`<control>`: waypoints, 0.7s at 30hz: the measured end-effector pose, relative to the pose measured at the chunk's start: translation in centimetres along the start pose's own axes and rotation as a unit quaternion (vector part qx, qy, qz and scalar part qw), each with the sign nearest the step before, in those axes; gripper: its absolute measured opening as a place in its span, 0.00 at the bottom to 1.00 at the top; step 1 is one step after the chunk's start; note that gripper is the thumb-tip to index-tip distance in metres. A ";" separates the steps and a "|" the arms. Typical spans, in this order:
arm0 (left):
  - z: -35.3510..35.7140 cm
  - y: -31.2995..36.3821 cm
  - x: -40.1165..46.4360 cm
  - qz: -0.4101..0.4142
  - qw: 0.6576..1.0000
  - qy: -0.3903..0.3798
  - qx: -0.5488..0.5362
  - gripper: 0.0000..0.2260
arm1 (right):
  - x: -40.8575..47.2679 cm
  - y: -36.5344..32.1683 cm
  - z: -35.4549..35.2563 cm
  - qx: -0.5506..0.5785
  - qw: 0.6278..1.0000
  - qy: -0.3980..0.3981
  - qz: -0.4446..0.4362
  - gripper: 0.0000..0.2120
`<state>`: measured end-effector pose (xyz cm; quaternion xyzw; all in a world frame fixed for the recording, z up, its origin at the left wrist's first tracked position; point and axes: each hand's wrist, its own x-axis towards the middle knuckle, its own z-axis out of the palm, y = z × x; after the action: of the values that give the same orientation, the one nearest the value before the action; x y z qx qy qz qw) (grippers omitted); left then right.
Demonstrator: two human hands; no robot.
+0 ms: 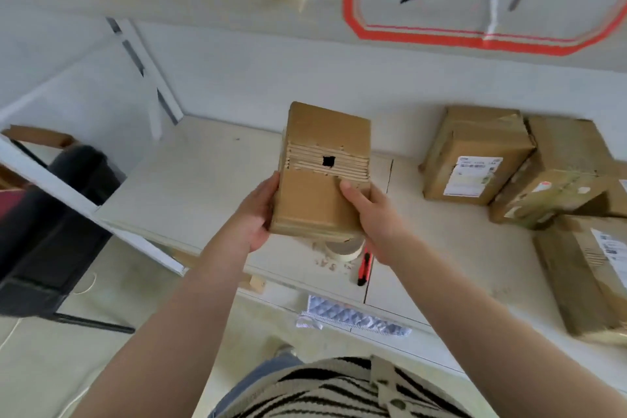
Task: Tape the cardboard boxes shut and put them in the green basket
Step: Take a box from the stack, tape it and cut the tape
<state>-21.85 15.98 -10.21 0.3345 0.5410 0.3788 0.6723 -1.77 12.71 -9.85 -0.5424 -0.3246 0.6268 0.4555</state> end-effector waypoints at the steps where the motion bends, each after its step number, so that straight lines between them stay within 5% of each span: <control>1: -2.1 0.6 0.7 0.011 0.998 0.047 0.039 0.21 | 0.9 0.7 2.2 -0.014 1.000 0.017 0.016 0.16; 3: -5.3 1.6 1.6 -0.016 0.991 0.081 0.107 0.21 | 2.0 2.6 6.0 -0.044 0.997 0.041 0.041 0.18; 7: -8.5 1.4 2.2 -0.132 0.973 0.014 0.188 0.24 | 2.8 6.2 10.8 -0.098 0.990 0.076 0.066 0.18; 10: -9.2 -0.5 3.0 -0.119 0.972 -0.007 0.202 0.18 | 2.7 7.4 11.1 -0.172 0.978 0.093 0.070 0.20; 15: -8.9 -2.6 4.4 -0.104 0.967 -0.020 0.233 0.23 | 1.8 7.2 7.9 -0.311 0.935 0.168 0.003 0.22; 18: -8.7 -2.7 5.3 -0.085 0.963 -0.030 0.255 0.22 | 1.3 7.6 5.5 -0.394 0.894 0.209 -0.051 0.14; 21: -8.5 -2.7 6.2 -0.086 0.959 -0.041 0.268 0.24 | 1.6 8.8 3.5 -0.546 0.823 0.145 -0.055 0.09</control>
<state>-28.95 20.43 -17.10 0.4700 0.6209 0.1471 0.6098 -7.09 11.15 -17.70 -0.7683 -0.5733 0.2348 0.1608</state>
